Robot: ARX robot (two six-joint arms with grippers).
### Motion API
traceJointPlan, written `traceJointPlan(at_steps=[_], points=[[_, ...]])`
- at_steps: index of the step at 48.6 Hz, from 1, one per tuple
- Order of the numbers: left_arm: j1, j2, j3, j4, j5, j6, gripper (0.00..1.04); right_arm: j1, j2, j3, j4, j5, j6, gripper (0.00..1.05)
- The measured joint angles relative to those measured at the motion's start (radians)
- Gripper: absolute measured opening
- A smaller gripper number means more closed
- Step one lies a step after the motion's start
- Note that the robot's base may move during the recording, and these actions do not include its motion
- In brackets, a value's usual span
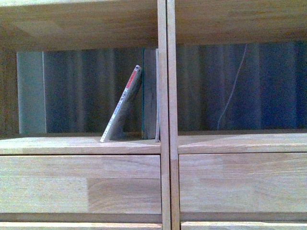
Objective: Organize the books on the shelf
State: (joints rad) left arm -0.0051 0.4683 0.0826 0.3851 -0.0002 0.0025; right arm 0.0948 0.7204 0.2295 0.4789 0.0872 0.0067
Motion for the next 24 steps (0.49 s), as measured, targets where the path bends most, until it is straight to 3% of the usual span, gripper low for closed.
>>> traceJointPlan(at_steps=[8, 24], points=[[0.0, -0.059, -0.023, -0.037, 0.0, 0.0, 0.03, -0.082, -0.07, -0.062, -0.003, -0.079, 0.0, 0.03], [0.001, -0.158, -0.071, -0.076, 0.0, 0.0, 0.03, -0.093, -0.199, -0.14, -0.052, -0.088, 0.0, 0.03]])
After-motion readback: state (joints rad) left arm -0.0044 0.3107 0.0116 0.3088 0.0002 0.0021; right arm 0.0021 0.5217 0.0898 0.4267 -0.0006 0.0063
